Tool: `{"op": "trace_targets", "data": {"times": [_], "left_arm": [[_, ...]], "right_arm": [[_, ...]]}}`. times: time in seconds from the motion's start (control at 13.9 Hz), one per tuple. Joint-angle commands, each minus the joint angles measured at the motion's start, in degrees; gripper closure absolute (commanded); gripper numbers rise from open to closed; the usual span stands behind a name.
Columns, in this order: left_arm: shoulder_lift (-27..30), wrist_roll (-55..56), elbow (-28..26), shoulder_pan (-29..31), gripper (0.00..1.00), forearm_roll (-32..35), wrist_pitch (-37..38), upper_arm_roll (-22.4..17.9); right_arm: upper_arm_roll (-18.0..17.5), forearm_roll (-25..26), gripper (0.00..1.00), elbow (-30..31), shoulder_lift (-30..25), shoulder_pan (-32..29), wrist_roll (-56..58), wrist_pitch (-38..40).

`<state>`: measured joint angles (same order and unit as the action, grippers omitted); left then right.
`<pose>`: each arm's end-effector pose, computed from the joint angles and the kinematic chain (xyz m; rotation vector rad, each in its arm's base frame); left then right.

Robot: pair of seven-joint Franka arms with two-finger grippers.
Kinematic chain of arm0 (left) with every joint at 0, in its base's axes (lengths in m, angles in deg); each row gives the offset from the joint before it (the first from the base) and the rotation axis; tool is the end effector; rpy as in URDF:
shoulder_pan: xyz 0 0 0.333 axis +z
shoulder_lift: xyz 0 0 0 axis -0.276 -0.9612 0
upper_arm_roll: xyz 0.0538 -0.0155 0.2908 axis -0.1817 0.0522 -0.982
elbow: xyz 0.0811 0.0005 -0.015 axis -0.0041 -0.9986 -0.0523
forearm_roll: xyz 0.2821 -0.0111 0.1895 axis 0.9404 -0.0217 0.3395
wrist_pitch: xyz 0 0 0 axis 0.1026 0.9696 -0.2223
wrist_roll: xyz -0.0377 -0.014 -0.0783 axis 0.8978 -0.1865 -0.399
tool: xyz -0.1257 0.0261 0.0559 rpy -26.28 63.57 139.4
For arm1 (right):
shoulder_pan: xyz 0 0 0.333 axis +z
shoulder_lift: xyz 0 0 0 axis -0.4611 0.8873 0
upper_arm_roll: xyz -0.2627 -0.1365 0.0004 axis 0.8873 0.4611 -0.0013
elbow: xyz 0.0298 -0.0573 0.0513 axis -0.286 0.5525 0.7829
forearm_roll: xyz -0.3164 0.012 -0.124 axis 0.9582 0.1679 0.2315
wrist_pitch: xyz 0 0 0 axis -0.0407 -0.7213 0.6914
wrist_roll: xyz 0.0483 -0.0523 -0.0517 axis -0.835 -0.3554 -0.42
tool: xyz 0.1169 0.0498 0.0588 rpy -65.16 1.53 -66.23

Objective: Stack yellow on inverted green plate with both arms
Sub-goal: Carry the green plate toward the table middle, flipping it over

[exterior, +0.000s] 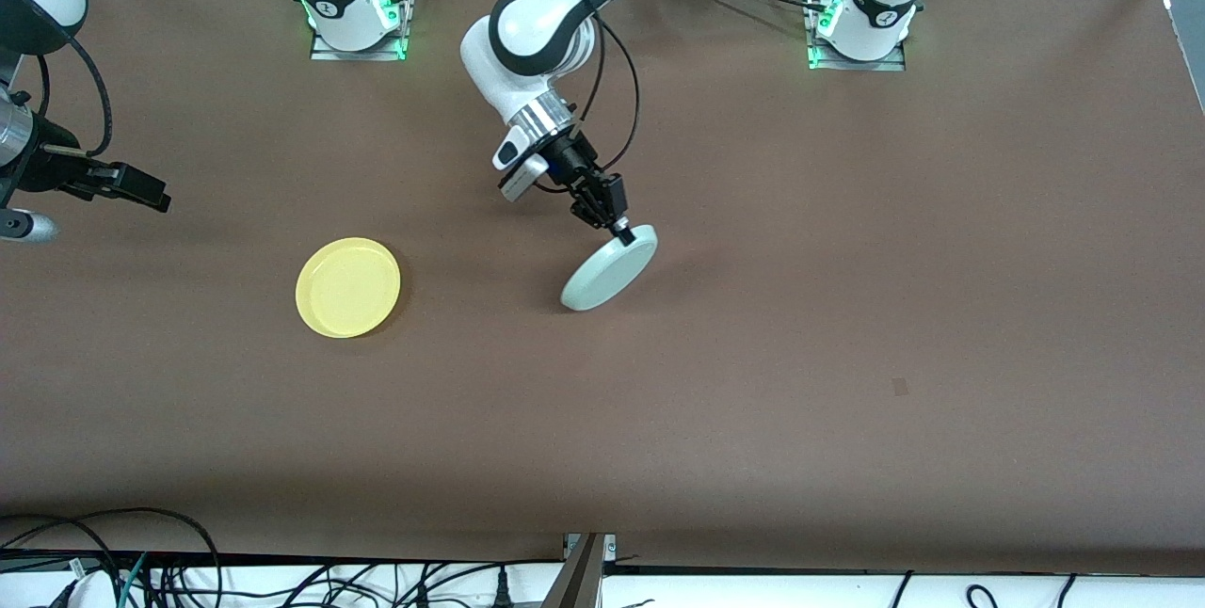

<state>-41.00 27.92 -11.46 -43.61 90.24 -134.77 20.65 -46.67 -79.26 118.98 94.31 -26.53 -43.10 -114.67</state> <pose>0.4185 -0.5240 0.2513 -1.8897 0.5690 -0.8599 0.5221 -0.0387 0.4926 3.0938 -0.2172 -0.0964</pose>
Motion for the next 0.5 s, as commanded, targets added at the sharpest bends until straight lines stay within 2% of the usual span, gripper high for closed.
{"op": "trace_targets", "data": {"times": [0.0, 0.43], "left_arm": [[-4.3, 3.3, 2.5, -1.6, 1.00, 7.4, -0.2, -1.1], [-7.0, 6.5, 2.2, -5.2, 1.00, 7.7, -0.1, -1.1]], "right_arm": [[-0.2, -0.7, 0.00, -0.4, -0.2, -0.2, 0.5, 0.8], [0.2, -0.6, 0.00, -0.4, 0.2, -0.3, 0.4, 0.6]]}}
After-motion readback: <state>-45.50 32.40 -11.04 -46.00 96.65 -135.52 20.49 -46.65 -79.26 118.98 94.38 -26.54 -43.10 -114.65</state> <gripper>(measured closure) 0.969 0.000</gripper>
